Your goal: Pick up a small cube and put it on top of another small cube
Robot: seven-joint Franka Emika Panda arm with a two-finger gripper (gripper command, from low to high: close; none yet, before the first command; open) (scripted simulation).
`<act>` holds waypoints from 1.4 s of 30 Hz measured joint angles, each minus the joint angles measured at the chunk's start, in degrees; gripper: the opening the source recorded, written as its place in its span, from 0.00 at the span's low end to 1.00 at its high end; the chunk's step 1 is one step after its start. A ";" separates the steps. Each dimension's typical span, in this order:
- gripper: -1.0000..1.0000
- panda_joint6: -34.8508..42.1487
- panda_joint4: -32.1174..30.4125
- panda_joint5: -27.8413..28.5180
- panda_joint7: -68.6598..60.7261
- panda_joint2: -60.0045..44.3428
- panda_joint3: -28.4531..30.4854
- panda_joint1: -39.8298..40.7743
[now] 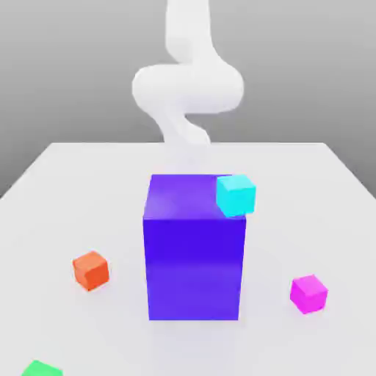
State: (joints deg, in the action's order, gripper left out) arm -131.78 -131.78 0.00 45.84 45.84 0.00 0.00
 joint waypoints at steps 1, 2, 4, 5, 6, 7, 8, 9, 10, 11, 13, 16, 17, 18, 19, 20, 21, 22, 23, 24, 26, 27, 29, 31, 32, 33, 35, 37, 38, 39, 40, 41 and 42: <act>0.50 -0.90 -0.85 0.09 4.62 -1.23 -3.32 0.74; 0.50 -0.90 -0.85 0.09 4.62 -1.23 -3.32 0.74; 0.50 -1.92 -1.80 -1.53 8.44 -2.51 -8.13 3.36; 0.50 -1.92 -1.80 -1.53 8.44 -2.51 -8.13 3.36; 0.50 -1.92 -1.80 -1.52 8.44 -2.51 -8.13 3.36; 0.50 -1.92 -1.80 -1.52 8.44 -2.51 -8.13 3.36; 0.50 -1.92 -1.80 -1.52 8.44 -2.51 -8.13 3.36; 0.50 -3.22 -3.06 -2.25 13.44 -4.23 -12.53 5.16; 0.50 -3.22 -3.06 -2.25 13.44 -4.23 -12.53 5.16; 0.50 -3.22 -3.06 -2.24 13.44 -4.23 -12.53 5.16; 0.50 -3.22 -3.06 -2.24 13.44 -4.23 -12.53 5.16; 0.50 -3.22 -3.06 -2.24 13.44 -4.23 -12.53 5.16; 0.50 -3.22 -3.06 -2.24 13.44 -4.23 -12.53 5.16; 0.50 -3.22 -3.06 -2.24 13.44 -4.23 -12.53 5.16; 0.50 -3.22 -3.06 -2.24 13.44 -4.23 -12.53 5.16; 0.50 -3.22 -3.06 -2.24 13.44 -4.23 -12.53 5.16; 0.50 -4.40 -4.81 -1.58 18.43 -5.60 -14.64 5.22; 0.50 -5.52 -6.31 -1.80 22.81 -7.04 -17.48 6.21; 0.50 -6.64 -7.61 -2.00 27.20 -8.69 -20.33 7.21; 0.50 -7.80 -8.73 -2.10 31.61 -10.56 -23.13 8.18; 0.50 -8.91 -9.76 -2.20 36.00 -12.51 -25.92 9.22; 0.50 -10.05 -10.64 -2.23 40.41 -14.66 -28.75 10.36; 0.50 -12.43 -12.06 -1.87 49.47 -19.51 -34.52 12.97; 0.50 -15.01 -13.19 -0.43 59.20 -25.19 -40.24 15.94; 0.50 -16.39 -13.74 0.45 64.19 -28.19 -43.75 18.23; 0.50 -17.50 -14.26 1.65 68.59 -30.74 -46.03 19.66; 0.50 -19.08 -15.19 3.63 75.09 -34.34 -48.90 21.48; 0.50 -20.31 -16.07 5.79 80.77 -37.34 -50.87 22.80; 0.50 -20.87 -16.49 7.01 83.61 -38.82 -51.64 23.34; 0.50 -21.41 -16.91 8.25 86.46 -40.28 -52.45 23.95; 0.50 -21.91 -17.32 9.68 89.38 -41.78 -52.95 24.30; 0.50 -22.42 -17.72 11.25 92.45 -43.29 -53.14 24.40; 0.50 -22.91 -18.12 12.85 95.52 -44.79 -53.09 24.27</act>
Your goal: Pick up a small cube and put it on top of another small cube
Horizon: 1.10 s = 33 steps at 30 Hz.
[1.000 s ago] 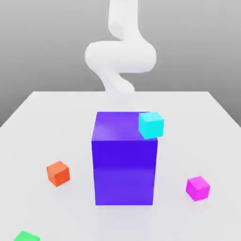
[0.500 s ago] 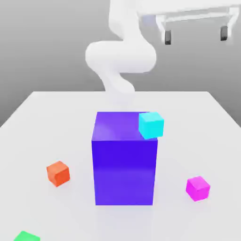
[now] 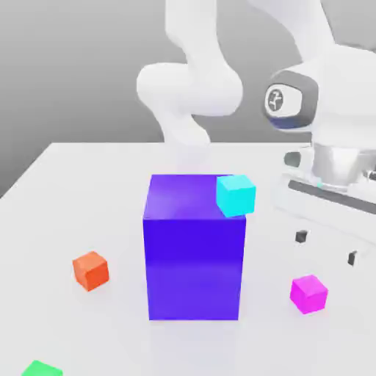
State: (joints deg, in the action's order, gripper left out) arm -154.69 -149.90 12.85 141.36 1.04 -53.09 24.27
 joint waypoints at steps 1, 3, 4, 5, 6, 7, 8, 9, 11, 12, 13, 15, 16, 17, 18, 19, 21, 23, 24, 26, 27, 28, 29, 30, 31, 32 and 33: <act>0.50 -0.47 -0.39 1.57 3.05 -1.47 0.23 -0.29; 0.50 -1.41 -1.17 4.42 8.93 -4.25 1.25 -1.45; 0.50 -1.90 -1.57 5.65 11.73 -5.54 1.93 -2.21; 0.50 -2.40 -1.97 6.73 14.42 -6.75 2.65 -3.02; 0.50 -2.92 -2.39 7.62 16.98 -7.88 3.46 -3.93; 0.50 -3.46 -2.81 8.40 19.46 -8.94 4.22 -4.81; 0.50 -4.02 -3.23 9.02 21.83 -9.93 4.99 -5.73; 0.50 -4.79 -3.66 8.58 23.24 -10.55 7.40 -8.49; 0.50 -6.79 -3.60 8.22 24.29 -11.80 16.58 -17.95; 0.50 -7.87 -3.39 8.10 24.47 -12.59 21.51 -22.94; 0.50 -9.03 -3.15 8.03 24.56 -13.50 26.25 -27.72; 0.50 -11.43 -2.62 7.87 24.62 -15.75 34.11 -35.57; 0.50 -12.71 -2.36 7.78 24.64 -17.05 37.36 -38.81; 0.50 -14.00 -2.09 7.68 24.64 -18.48 40.09 -41.51; 0.50 -15.29 -1.83 7.57 24.64 -20.01 42.33 -43.70; 0.00 -16.20 -1.66 7.48 24.65 -21.08 43.74 -45.07; 0.00 -16.21 -1.66 7.48 24.64 -21.08 43.74 -45.07; 0.00 -16.28 -1.66 7.44 24.61 -21.08 43.74 -45.08; 0.00 -16.33 -1.66 7.42 24.58 -21.08 43.75 -45.08; 0.00 -16.35 -1.67 7.15 24.41 -21.03 44.17 -45.57; 0.00 -15.58 -1.90 6.32 23.75 -19.90 43.62 -45.26; 0.00 -14.59 -2.19 5.32 22.95 -18.53 42.64 -44.54; 0.00 -13.53 -2.50 4.18 22.06 -17.08 41.53 -43.72; 0.00 -12.46 -2.83 2.81 21.02 -15.61 40.46 -42.97; 0.00 -11.40 -3.17 1.29 19.87 -14.15 39.46 -42.31; 0.00 -10.36 -3.52 -0.36 18.67 -12.73 38.64 -41.85; 0.00 -9.34 -3.88 -2.10 17.39 -11.37 37.94 -41.51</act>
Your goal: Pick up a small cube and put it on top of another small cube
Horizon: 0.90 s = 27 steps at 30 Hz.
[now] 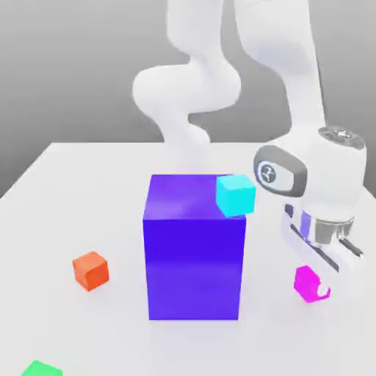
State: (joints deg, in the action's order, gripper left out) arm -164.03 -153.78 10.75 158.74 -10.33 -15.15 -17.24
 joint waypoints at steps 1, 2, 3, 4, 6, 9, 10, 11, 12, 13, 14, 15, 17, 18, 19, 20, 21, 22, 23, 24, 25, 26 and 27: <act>0.00 0.98 -0.36 -1.76 -1.28 1.31 -0.42 0.07; 0.00 1.89 -0.62 -3.48 -2.70 2.52 -0.90 0.28; 0.00 2.48 -0.40 -5.40 -5.32 3.54 -1.54 0.90; 0.00 2.96 0.03 -7.39 -8.41 4.48 -2.08 1.55; 0.00 3.75 1.05 -11.37 -14.89 6.20 -2.31 2.31; 0.00 5.09 2.80 -16.92 -24.61 8.43 -2.61 3.85; 0.00 5.56 3.40 -18.62 -27.76 9.09 -2.53 4.24; 0.00 6.04 4.01 -20.23 -30.86 9.71 -2.34 4.55; 0.00 6.54 4.63 -21.75 -33.88 10.27 -2.06 4.78; 0.00 7.05 5.25 -23.18 -36.84 10.79 -1.73 4.98; 0.00 7.58 5.87 -24.44 -39.67 11.26 -0.93 4.77; 0.00 8.09 6.48 -25.68 -42.48 11.68 -0.50 5.11; 0.00 9.16 7.73 -27.98 -48.02 12.37 0.38 6.19; 0.00 9.69 8.35 -29.04 -50.72 12.64 0.81 6.62; 0.00 10.20 8.96 -29.99 -53.35 12.86 1.24 7.03; 0.00 10.71 9.57 -30.91 -55.93 13.04 1.64 7.53; 0.00 11.26 10.19 -31.76 -58.48 13.16 2.06 8.05; 0.00 11.80 10.80 -32.54 -60.97 13.23 2.53 8.54; 0.00 12.33 11.41 -33.26 -63.41 13.25 2.99 9.07; 0.00 12.83 12.01 -33.93 -65.82 13.23 3.36 9.69; 0.00 13.34 12.61 -34.52 -68.18 13.15 3.83 10.24; 0.00 13.84 13.20 -35.06 -70.49 13.03 4.35 10.76; 0.00 14.33 13.79 -35.55 -72.77 12.86 4.80 11.36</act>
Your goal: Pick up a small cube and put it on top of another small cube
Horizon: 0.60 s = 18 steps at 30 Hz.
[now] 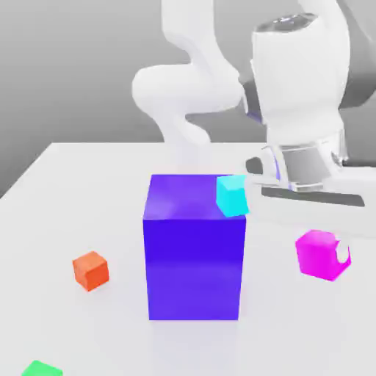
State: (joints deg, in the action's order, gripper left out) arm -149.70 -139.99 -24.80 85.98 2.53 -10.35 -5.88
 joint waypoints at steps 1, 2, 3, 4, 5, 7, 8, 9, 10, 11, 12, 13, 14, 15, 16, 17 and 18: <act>0.00 0.48 0.58 -0.43 -2.24 -0.22 0.44 0.62; 0.00 0.95 1.17 -0.78 -4.41 -0.48 0.90 1.23; 0.00 1.39 1.74 -1.12 -6.58 -0.78 1.36 1.84; 0.00 1.82 2.31 -1.39 -8.70 -1.13 1.81 2.47; 0.00 2.22 2.86 -1.60 -10.78 -1.52 2.30 3.06; 0.00 3.01 3.97 -1.86 -14.82 -2.42 3.68 3.81; 0.00 3.38 4.52 -1.92 -16.79 -2.92 3.81 4.74; 0.00 3.73 5.06 -1.91 -18.71 -3.46 4.07 5.53; 0.00 4.06 5.59 -1.84 -20.59 -4.03 4.39 6.32; 0.00 4.37 6.12 -1.71 -22.42 -4.63 4.71 7.18; 0.00 4.68 6.65 -1.49 -24.19 -5.26 4.94 8.11; 0.00 4.93 7.16 -1.24 -25.94 -5.91 5.22 8.91; 0.00 5.17 7.67 -0.92 -27.65 -6.59 5.52 9.67; 0.00 5.40 8.17 -0.53 -29.31 -7.29 5.80 10.43; 0.00 5.60 8.67 -0.08 -30.92 -8.01 6.10 11.16; 0.00 5.79 9.16 0.47 -32.47 -8.74 6.32 11.94; 0.00 5.96 9.64 1.04 -34.00 -9.49 6.70 12.54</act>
State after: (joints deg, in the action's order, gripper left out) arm -143.74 -130.35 -23.76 51.97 -6.96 -3.64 6.66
